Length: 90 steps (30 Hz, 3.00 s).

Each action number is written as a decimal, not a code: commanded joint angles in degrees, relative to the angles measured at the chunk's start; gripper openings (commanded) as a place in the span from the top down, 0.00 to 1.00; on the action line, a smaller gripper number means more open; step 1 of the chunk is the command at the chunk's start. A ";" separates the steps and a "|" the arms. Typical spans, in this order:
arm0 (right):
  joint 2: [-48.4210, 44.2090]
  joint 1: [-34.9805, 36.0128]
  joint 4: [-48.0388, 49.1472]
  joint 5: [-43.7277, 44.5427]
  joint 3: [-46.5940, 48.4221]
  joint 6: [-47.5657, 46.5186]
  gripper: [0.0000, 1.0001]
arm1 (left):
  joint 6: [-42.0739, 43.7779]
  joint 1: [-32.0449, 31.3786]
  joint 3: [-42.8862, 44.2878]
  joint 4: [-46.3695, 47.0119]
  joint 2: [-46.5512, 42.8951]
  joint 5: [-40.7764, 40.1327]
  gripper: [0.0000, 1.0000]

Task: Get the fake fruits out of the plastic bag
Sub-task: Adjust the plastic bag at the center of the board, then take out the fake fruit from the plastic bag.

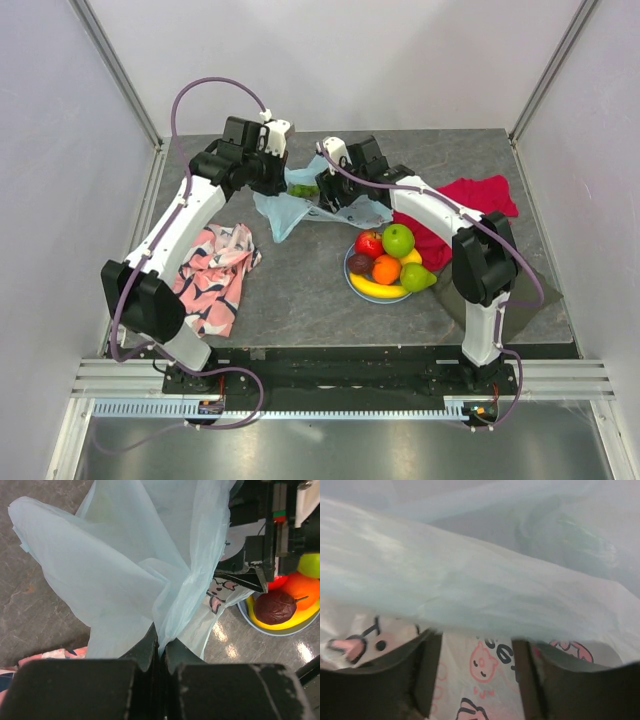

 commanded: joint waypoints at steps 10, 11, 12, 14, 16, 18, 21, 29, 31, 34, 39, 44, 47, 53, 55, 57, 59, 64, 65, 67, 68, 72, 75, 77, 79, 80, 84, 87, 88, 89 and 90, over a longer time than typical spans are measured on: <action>15.18 0.00 -0.34 7.69 16.88 5.10 0.40 | -1.93 -0.21 -1.27 -0.06 -2.36 10.22 0.99; 15.89 -0.26 -0.33 7.78 17.41 5.01 0.40 | -2.10 -0.30 -1.72 -0.06 -2.71 10.57 0.98; 16.24 -0.35 -0.42 7.86 18.03 4.92 0.40 | -1.93 -0.30 -2.07 -0.24 -3.23 12.14 0.98; 17.65 -0.87 -0.42 7.95 19.17 5.01 0.39 | -1.75 -0.30 -2.86 -0.68 -3.50 15.30 0.98; 18.70 -1.23 -0.25 8.30 19.96 5.19 0.32 | -1.05 -0.30 -3.48 -1.20 -3.77 17.60 0.98; 19.41 -1.84 0.02 8.04 20.49 5.80 0.31 | -0.44 -0.56 -4.09 -2.00 -3.85 19.71 0.98; 20.64 -2.72 1.07 4.72 21.55 7.81 0.25 | 0.09 -1.00 -6.20 -3.05 -4.03 22.18 0.99; 23.10 -3.25 3.36 -1.62 24.09 11.60 0.17 | -0.70 -5.21 -12.27 -3.49 -5.18 21.83 0.98; 23.89 -3.25 3.53 -2.33 24.62 12.21 0.16 | -0.96 -5.22 -11.66 -3.49 -4.74 21.48 0.98; 24.77 -3.25 3.53 -2.24 25.15 12.66 0.16 | -1.49 -5.22 -8.94 -3.49 -3.94 22.00 0.98; 25.83 -3.16 3.53 -2.33 25.77 12.92 0.16 | -2.28 -5.31 -6.73 -3.49 -3.59 24.46 0.98; 26.62 -2.99 3.62 -3.91 25.94 13.01 0.16 | -2.28 -6.97 -5.68 -3.23 -2.54 27.45 0.98; 26.45 -2.99 3.45 -4.79 25.85 13.27 0.17 | -1.93 -9.61 -3.32 -3.05 -0.61 27.89 0.98; 24.25 -2.81 3.01 -9.61 23.40 13.54 0.17 | -1.49 -11.72 -3.21 -2.96 -2.18 27.54 0.98; 23.46 -2.11 2.22 -10.67 22.34 13.45 0.16 | -1.32 -12.25 -4.61 -3.05 -3.93 27.45 0.98; 23.02 -1.32 1.08 -11.12 20.94 13.19 0.16 | -0.88 -12.78 -5.85 -2.96 -4.90 26.49 0.98; 22.31 -0.79 0.37 -12.25 19.19 12.92 0.16 | -0.53 -12.78 -8.13 -3.05 -5.87 25.26 0.98; 22.40 1.49 -0.77 -11.48 18.12 12.57 0.13 | 0.36 -12.78 -11.47 -1.82 -6.84 23.85 0.98; 22.75 1.76 -0.51 -10.60 18.55 12.92 0.12 | 0.36 -12.69 -11.56 -1.65 -6.76 23.76 0.98; 24.15 2.02 0.28 -10.77 20.04 15.02 0.10 | 0.44 -12.78 -11.83 -1.47 -6.76 23.59 0.98; 24.51 2.11 1.32 -10.77 20.40 15.64 0.10 | 0.53 -12.78 -11.92 -1.47 -6.76 23.67 0.98; 26.70 3.34 2.92 -8.23 22.68 16.70 0.12 | -0.52 -12.69 -12.09 -1.03 -6.14 24.29 0.98; 28.11 4.48 2.83 -5.68 25.15 16.61 0.30 | -0.61 -12.69 -11.66 -0.85 -5.79 23.77 0.98; 28.29 4.57 2.31 -4.88 26.55 16.09 0.57 | -0.26 -12.52 -11.48 -0.85 -5.96 21.67 0.98; 26.98 4.66 0.73 -4.36 26.47 13.91 0.72 | -0.26 -11.90 -11.65 -0.86 -6.23 20.86 0.98; 26.27 4.49 -0.15 -4.35 26.21 13.10 0.75 | -0.43 -11.03 -11.74 -0.68 -6.40 20.60 0.98; 20.31 2.73 -1.74 -6.89 21.22 11.43 0.82 | -0.61 -9.27 -11.74 0.20 -6.75 19.37 0.98; 14.96 1.41 -3.06 -7.87 16.91 10.20 1.00 | -0.35 -7.69 -11.30 0.20 -6.75 17.88 0.98; 13.45 1.15 -3.15 -8.48 15.67 9.67 1.00 | 0.09 -6.81 -11.48 0.37 -6.93 17.35 0.98; 10.82 0.71 -3.32 -10.14 14.61 8.45 1.00 | 0.44 -6.28 -11.83 0.29 -6.93 16.65 0.98; 9.58 0.53 -3.58 -11.11 13.12 8.00 1.00 | 0.79 -5.84 -12.18 0.38 -7.02 16.29 0.99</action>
